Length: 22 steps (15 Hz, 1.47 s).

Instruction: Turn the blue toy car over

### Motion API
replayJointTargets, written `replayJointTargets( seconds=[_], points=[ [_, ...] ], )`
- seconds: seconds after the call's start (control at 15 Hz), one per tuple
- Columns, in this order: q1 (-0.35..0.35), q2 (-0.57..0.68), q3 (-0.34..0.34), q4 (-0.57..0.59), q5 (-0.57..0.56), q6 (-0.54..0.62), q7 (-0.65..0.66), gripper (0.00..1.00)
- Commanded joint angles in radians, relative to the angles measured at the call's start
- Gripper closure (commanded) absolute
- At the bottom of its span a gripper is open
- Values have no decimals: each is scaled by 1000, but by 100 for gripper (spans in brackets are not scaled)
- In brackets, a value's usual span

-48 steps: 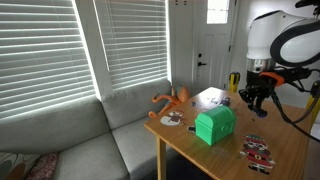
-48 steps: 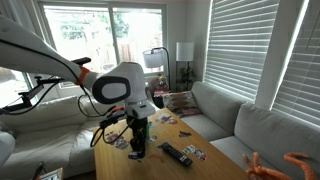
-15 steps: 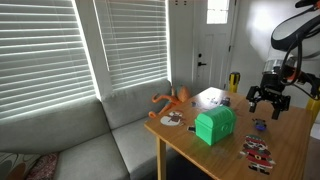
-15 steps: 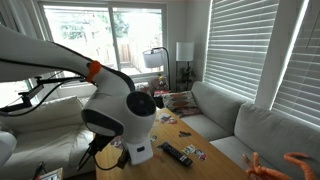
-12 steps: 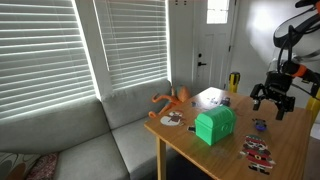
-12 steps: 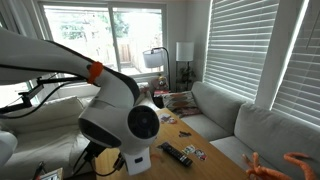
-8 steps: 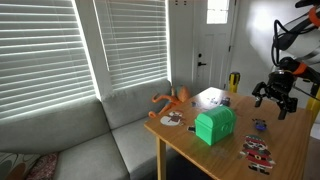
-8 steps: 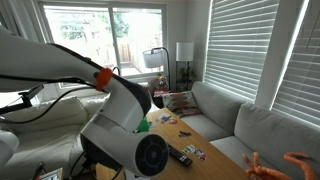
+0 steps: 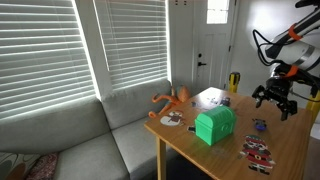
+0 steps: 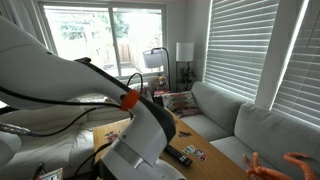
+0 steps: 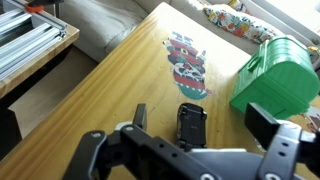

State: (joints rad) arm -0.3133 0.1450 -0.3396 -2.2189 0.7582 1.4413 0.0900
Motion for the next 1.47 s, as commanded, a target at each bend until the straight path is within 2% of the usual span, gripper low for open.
replayJointTargets(
  seconds=[0.0, 0.4, 0.8, 1.07, 1.4],
  points=[
    [-26, 100, 1, 90, 19, -90, 20, 0],
    [-41, 217, 6, 180, 29, -136, 47, 0],
    [-40, 280, 16, 247, 50, -187, 93, 0],
    [-36, 315, 26, 289, 65, -225, 112, 13],
    [-26, 337, 37, 316, 63, -241, 148, 2]
  ],
)
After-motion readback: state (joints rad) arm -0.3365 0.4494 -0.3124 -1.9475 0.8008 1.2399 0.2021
